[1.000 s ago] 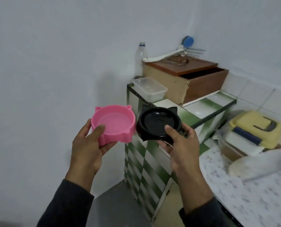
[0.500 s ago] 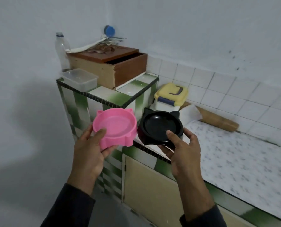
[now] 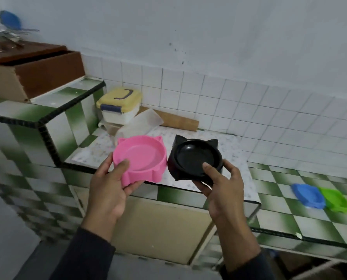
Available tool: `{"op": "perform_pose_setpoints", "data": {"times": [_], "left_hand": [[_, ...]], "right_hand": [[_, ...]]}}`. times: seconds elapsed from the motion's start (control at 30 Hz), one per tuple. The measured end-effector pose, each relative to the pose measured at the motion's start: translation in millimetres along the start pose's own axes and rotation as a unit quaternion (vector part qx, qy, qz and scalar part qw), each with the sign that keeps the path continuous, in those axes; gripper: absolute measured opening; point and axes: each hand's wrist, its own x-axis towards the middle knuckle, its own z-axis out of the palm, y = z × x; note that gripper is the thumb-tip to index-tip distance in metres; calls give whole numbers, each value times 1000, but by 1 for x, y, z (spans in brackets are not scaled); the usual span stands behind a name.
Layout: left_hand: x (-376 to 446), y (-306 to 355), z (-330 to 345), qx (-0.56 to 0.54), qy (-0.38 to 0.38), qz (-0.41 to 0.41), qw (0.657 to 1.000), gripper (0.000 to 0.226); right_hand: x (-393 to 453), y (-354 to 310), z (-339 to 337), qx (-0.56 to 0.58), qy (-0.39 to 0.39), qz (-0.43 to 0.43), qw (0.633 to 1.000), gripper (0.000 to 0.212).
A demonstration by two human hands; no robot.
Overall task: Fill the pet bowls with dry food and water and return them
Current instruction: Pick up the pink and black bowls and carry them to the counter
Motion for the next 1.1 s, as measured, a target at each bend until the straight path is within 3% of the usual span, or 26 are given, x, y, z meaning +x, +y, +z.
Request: {"op": "perform_pose_setpoints", "data": {"times": [0.5, 0.83, 1.1], "left_hand": [[-101, -171, 172, 45, -130, -93, 986, 63], [-146, -278, 283, 111, -233, -182, 949, 63], [-166, -347, 357, 122, -297, -227, 919, 60]], "right_hand": [[15, -100, -243, 44, 154, -52, 986, 59], [14, -144, -376, 66, 296, -104, 947, 57], [33, -170, -451, 69, 365, -128, 919, 58]]}}
